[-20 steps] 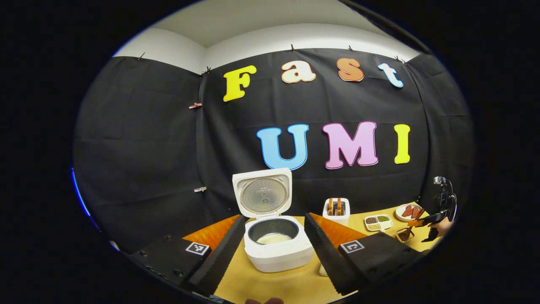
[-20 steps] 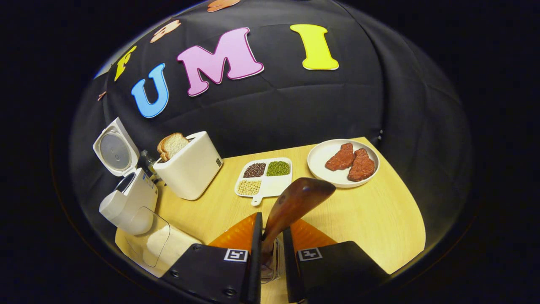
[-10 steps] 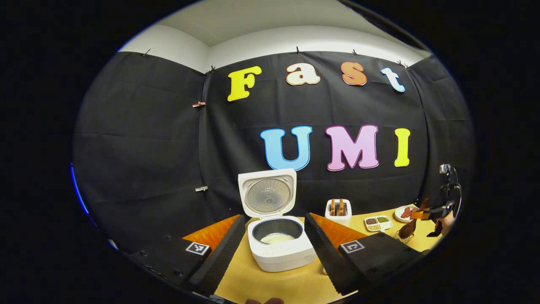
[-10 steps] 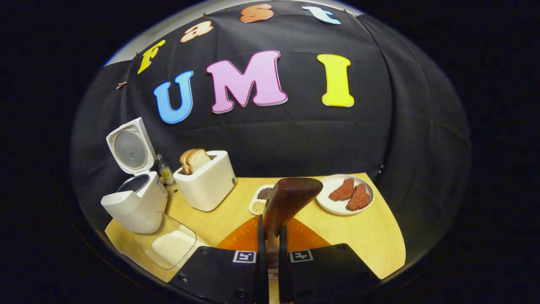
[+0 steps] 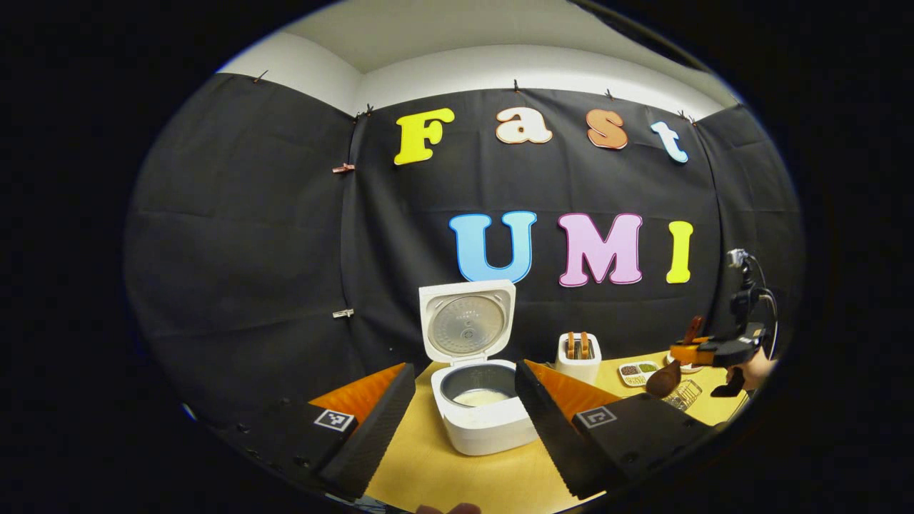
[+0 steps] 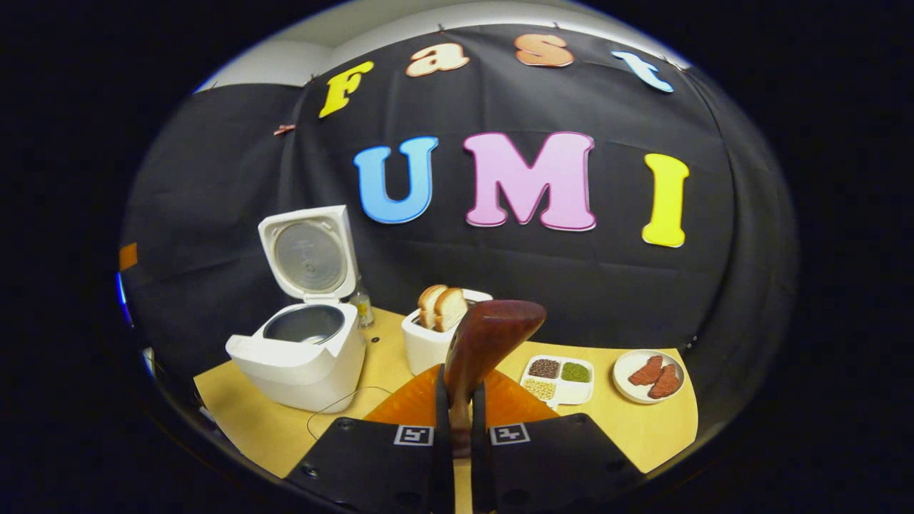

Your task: Close the left gripper, press the button to open the rice cooker; take a wooden spoon from the chopstick holder with the right hand, scoop a spoonful of rice and pour it into the rice cooker, then put the wooden spoon back into the chopstick holder.

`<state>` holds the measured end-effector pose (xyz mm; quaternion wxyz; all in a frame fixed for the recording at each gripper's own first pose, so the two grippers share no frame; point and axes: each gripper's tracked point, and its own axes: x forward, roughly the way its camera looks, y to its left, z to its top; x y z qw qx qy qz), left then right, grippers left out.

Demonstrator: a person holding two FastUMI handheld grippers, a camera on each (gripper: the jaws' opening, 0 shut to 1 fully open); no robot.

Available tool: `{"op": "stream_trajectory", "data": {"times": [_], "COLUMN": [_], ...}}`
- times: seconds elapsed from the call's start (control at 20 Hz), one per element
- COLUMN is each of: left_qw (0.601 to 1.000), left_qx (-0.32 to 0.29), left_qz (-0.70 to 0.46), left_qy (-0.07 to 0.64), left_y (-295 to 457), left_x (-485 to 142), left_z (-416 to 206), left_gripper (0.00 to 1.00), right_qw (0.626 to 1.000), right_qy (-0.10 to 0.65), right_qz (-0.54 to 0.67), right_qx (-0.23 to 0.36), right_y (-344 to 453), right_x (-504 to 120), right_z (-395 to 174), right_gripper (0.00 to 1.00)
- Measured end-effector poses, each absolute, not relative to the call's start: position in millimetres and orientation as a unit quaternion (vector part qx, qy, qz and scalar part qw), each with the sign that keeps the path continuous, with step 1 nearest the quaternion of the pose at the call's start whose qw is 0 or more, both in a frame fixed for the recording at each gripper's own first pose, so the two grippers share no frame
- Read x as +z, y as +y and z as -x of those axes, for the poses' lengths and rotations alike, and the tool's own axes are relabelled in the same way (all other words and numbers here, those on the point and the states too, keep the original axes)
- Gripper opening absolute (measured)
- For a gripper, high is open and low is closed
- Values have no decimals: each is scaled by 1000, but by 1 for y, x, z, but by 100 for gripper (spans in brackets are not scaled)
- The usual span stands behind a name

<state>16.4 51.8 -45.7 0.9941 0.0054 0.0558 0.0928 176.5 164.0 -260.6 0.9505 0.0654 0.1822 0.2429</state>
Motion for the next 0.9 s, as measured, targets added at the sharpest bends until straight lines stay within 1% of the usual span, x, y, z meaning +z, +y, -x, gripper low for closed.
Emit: {"op": "stream_trajectory", "data": {"times": [0.25,0.5,0.6,0.7,0.75,0.8,0.9], "left_qw": [992,989,986,984,982,981,979], "left_qx": [105,129,143,157,167,176,186], "left_qz": [1,9,11,13,12,10,8], "left_qy": [65,76,81,82,84,87,86], "left_y": [75,91,96,99,100,101,99], "left_x": [-54,-60,-63,-65,-67,-69,-68], "left_z": [-3,15,23,32,36,40,45], "left_gripper": [97,97,97,97,97,97,97], "right_qw": [945,942,940,932,927,920,909], "right_qy": [214,224,236,261,267,278,300], "right_qz": [37,93,76,24,-12,-47,-105], "right_qx": [243,233,236,251,263,272,269], "right_y": [217,242,257,278,291,299,305], "right_x": [-328,-375,-387,-391,-390,-387,-384], "right_z": [-172,-180,-181,-171,-166,-158,-150], "right_gripper": [14,14,14,14,17,14,14]}}
